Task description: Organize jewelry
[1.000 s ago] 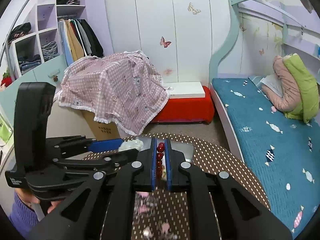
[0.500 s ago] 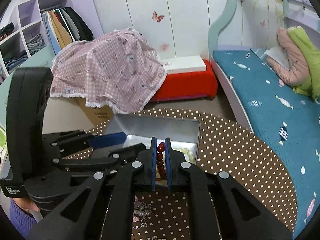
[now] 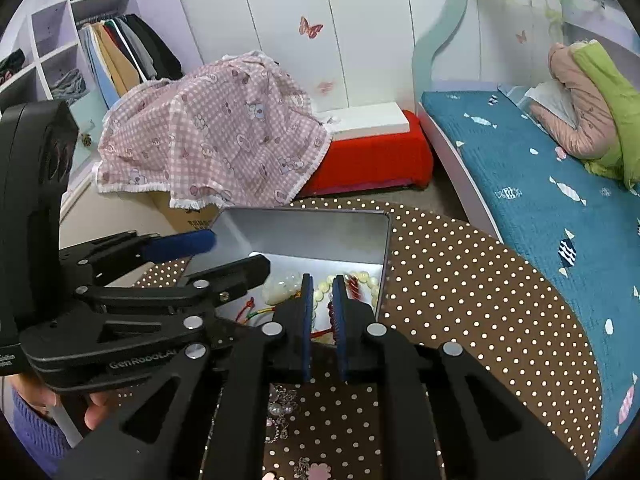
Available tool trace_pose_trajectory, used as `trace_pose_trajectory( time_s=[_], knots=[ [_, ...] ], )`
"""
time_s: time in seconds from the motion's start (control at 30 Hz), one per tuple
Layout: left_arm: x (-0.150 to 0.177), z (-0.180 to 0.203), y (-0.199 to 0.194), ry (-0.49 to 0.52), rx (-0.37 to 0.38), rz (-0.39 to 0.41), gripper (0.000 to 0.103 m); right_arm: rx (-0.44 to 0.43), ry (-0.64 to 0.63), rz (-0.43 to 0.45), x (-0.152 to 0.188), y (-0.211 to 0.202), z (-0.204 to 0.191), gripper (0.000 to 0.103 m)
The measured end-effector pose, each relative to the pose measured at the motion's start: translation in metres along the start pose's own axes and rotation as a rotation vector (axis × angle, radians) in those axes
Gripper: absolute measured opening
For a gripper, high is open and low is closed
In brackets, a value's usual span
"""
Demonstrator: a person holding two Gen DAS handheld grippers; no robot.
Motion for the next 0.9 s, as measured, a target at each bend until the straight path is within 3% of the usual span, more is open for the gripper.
trace_pose_trajectory(
  time_s=[0.17, 0.43, 0.73, 0.9],
  knots=[
    [0.012, -0.001, -0.036, -0.005, -0.042, 0.087, 0.078, 0.01, -0.026, 0.046, 0.006, -0.026, -0.006, 0.03],
    [0.077, 0.006, -0.079, 0.005, -0.091, 0.183, 0.083, 0.053, -0.061, 0.103, 0.049, -0.066, -0.01, 0.041],
    [0.143, 0.054, -0.044, 0.029, -0.015, 0.085, 0.083, 0.074, 0.01, 0.055, 0.123, -0.06, 0.012, 0.049],
    [0.159, 0.082, -0.023, 0.071, -0.042, 0.046, 0.083, 0.061, 0.051, 0.03, 0.151, -0.055, 0.02, 0.05]
  ],
)
Point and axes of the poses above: each gripper's, at about its wrist camera, not at the fingertips, and y roughly the way its jaws point, z to its right, x to its underside, the point moved 4 cm from there along y, roughly the way its jaws point, and after that the axes turned 15 degrees about -z, right-handed, at the moved point
